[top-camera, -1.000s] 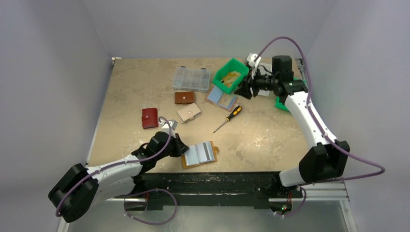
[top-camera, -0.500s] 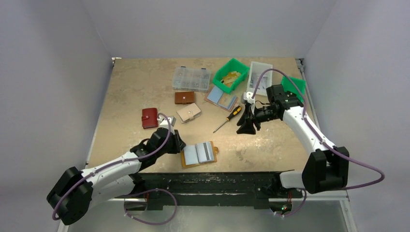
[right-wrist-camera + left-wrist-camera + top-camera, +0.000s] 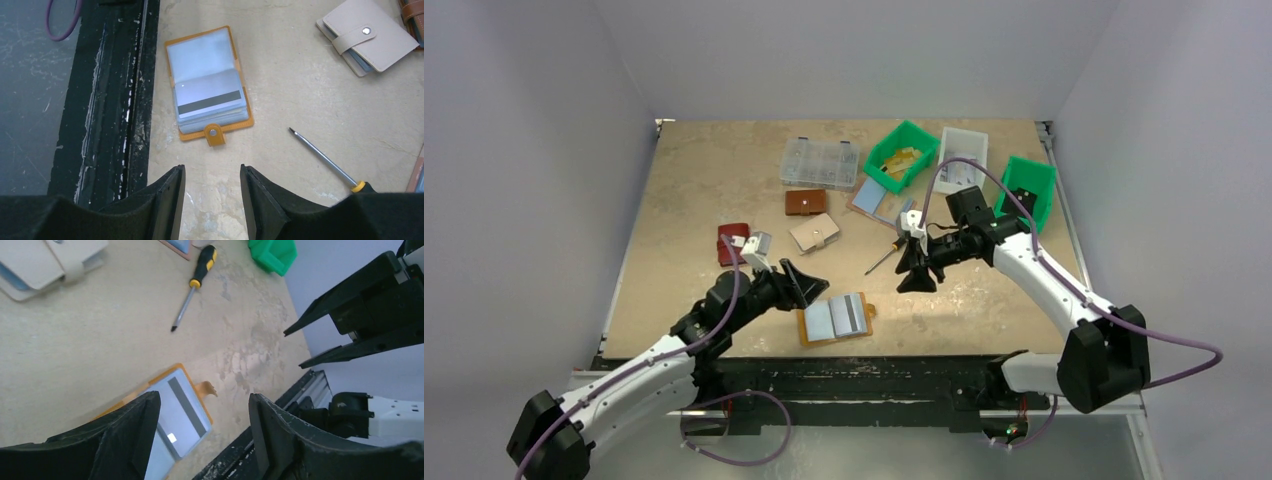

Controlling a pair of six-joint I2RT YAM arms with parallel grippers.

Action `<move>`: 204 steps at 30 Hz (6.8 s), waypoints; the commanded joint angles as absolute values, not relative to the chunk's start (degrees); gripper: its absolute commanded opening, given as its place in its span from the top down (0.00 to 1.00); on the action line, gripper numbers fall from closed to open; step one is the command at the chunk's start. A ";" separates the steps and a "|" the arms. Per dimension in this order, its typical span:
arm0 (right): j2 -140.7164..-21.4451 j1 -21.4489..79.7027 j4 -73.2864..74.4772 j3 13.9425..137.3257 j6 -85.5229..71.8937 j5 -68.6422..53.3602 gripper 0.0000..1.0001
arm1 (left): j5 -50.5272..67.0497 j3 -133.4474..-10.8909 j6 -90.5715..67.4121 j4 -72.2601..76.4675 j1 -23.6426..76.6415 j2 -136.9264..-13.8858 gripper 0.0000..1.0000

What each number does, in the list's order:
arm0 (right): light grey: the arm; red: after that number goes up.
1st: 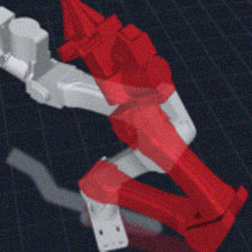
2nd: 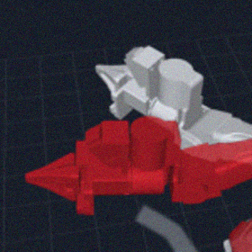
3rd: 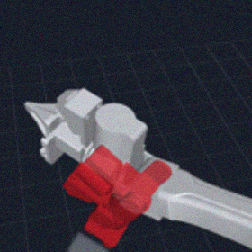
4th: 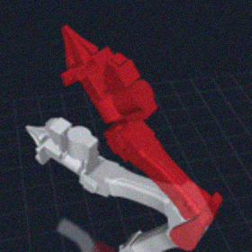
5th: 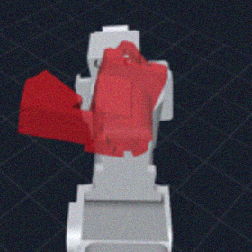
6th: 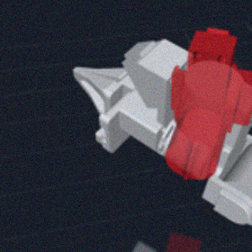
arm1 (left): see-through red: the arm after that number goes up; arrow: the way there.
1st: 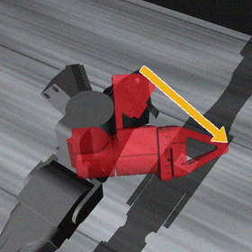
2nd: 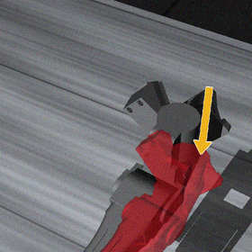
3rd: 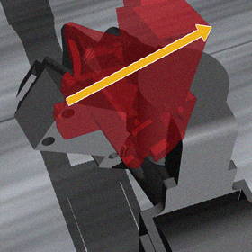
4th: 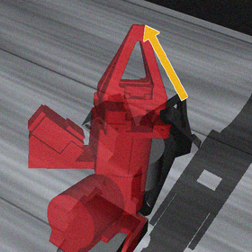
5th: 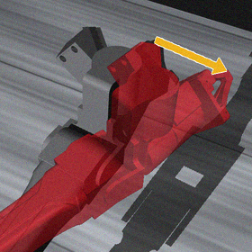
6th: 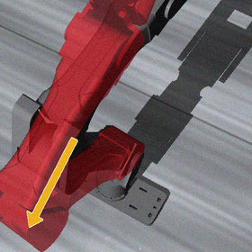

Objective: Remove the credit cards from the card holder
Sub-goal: Remove the credit card from the card holder.

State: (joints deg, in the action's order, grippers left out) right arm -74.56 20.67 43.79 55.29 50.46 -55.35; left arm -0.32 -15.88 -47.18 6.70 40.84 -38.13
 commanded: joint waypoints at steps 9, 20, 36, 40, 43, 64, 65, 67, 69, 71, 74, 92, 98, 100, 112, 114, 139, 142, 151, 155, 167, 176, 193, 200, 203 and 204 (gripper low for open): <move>-73.88 26.77 33.59 52.96 44.87 -52.77 0.49 | 13.28 -10.16 -57.35 32.61 40.69 -50.25 0.35; -73.94 26.94 37.94 52.02 55.26 -48.78 0.48 | 13.31 -5.75 -58.38 39.07 40.72 -51.90 0.34; -74.96 16.90 47.29 53.14 64.27 -48.95 0.47 | 18.94 -4.97 -60.91 35.02 41.77 -48.55 0.35; -73.97 15.21 47.53 52.96 64.56 -49.66 0.47 | 18.03 -4.88 -60.05 31.13 42.19 -45.39 0.35; -73.66 14.50 47.29 52.74 64.43 -49.49 0.47 | 18.11 -5.13 -59.70 30.82 42.24 -45.66 0.35; -71.37 22.69 36.66 51.55 49.75 -53.33 0.49 | 19.57 -1.91 -60.00 39.33 42.37 -46.00 0.35; -71.82 24.15 34.54 51.17 47.30 -51.72 0.50 | 19.28 -1.74 -60.15 39.67 42.36 -46.30 0.35; -73.46 26.62 29.52 51.05 42.91 -48.30 0.54 | 18.75 -1.23 -60.52 41.31 42.40 -47.82 0.35; -75.04 28.75 27.12 51.57 39.89 -46.75 0.58 | 18.19 -0.91 -60.51 43.23 42.38 -50.16 0.35; -76.67 32.27 25.40 52.31 37.67 -45.64 0.62 | 17.32 -0.59 -60.60 45.46 42.39 -52.93 0.36; -80.02 38.71 22.45 53.57 34.17 -40.42 0.68 | 15.87 -0.82 -60.32 47.92 42.42 -56.77 0.37; -96.00 43.77 18.96 58.42 20.69 -38.21 0.92 | 10.71 -1.40 -60.51 50.46 42.48 -64.90 0.50; -96.90 43.77 22.19 59.49 24.15 -34.88 0.94 | 10.79 -1.42 -61.46 53.70 42.45 -67.90 0.51; -97.05 43.77 23.44 60.02 25.96 -34.08 0.95 | 10.83 -1.90 -61.65 53.75 42.47 -69.08 0.51; -98.47 44.03 24.62 60.28 27.29 -31.60 0.95 | 10.29 -3.52 -63.80 54.57 42.61 -78.08 0.50; -99.01 44.12 24.63 60.38 27.01 -31.15 0.95 | 10.28 -3.61 -63.87 54.71 42.58 -78.67 0.50; -102.80 48.30 26.41 62.63 26.30 -33.93 0.95 | 12.52 -3.41 -66.21 63.99 42.82 -87.23 1.00; -102.84 48.18 25.62 62.62 25.18 -30.25 0.94 | 12.59 -2.65 -66.05 65.15 42.80 -87.81 1.00; -95.90 46.50 26.17 62.30 28.22 -30.73 0.91 | 14.05 -2.56 -62.88 59.55 42.65 -83.08 1.00; -95.08 46.41 28.00 62.33 30.76 -37.53 0.89 | 16.00 -3.60 -61.85 58.80 42.63 -82.56 1.00; -102.57 46.67 27.96 63.38 27.20 -30.77 0.88 | 17.83 -3.44 -62.27 61.17 42.43 -85.12 1.00; -105.72 46.67 29.76 63.90 27.59 -26.16 0.89 | 18.55 -2.06 -62.59 61.54 41.09 -86.66 1.00; -105.36 46.67 31.85 63.98 30.82 -26.28 0.81 | 15.85 -0.50 -64.25 48.89 40.00 -75.87 1.00; -105.82 46.67 32.75 64.07 31.52 -24.91 0.79 | 15.03 -0.66 -63.46 43.91 39.85 -71.03 1.00; -105.82 46.65 32.95 64.03 31.65 -24.62 0.79 | 14.80 -0.12 -63.50 43.14 39.87 -69.07 1.00; -105.89 46.66 33.08 64.00 31.66 -24.54 0.78 | 14.72 -0.09 -63.54 42.93 39.84 -67.91 1.00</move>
